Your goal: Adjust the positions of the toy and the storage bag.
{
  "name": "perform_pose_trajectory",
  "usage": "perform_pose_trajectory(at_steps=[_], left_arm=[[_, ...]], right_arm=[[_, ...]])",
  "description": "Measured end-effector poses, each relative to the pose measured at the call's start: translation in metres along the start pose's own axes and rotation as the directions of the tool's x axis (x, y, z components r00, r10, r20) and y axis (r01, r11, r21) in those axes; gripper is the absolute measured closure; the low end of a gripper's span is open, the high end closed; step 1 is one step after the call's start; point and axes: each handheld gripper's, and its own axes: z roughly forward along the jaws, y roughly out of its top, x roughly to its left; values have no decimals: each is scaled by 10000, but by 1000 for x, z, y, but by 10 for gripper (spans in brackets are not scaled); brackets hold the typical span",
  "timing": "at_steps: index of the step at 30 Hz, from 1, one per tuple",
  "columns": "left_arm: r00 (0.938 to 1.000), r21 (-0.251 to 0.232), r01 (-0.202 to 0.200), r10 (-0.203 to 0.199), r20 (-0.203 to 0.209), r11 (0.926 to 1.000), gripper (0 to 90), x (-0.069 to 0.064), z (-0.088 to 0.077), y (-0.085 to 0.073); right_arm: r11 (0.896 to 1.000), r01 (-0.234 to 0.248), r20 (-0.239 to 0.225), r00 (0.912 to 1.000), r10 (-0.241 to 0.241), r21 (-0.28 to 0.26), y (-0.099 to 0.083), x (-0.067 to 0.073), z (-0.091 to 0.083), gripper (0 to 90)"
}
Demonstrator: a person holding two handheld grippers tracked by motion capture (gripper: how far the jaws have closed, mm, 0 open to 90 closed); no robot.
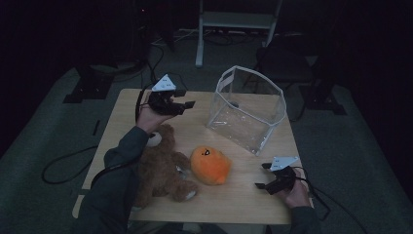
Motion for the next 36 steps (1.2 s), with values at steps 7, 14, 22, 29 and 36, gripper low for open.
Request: perform_pose_trajectory(at_steps=[7,14,22,29,36], left_arm=[[9999,122,25,-27,160,9999,402,-1,25,7],[9995,417,170,-180,243,9990,401,0,59,8],[9978,604,593,-610,268,9964,398,6,92,-1],[9933,939,1152,-1158,16,9889,447,15,117,-8],[9912,1061,1302,-1318,81,9858,557,12,132,-14]], right_arm=[[10000,-13,-3,10000,13,4,0,0,0,115],[10000,21,6,10000,-21,-10,0,0,0,115],[10000,12,-2,10000,-12,-13,0,0,0,115],[10000,13,5,10000,-13,-4,0,0,0,115],[10000,9,8,10000,-9,0,0,0,0,115]])
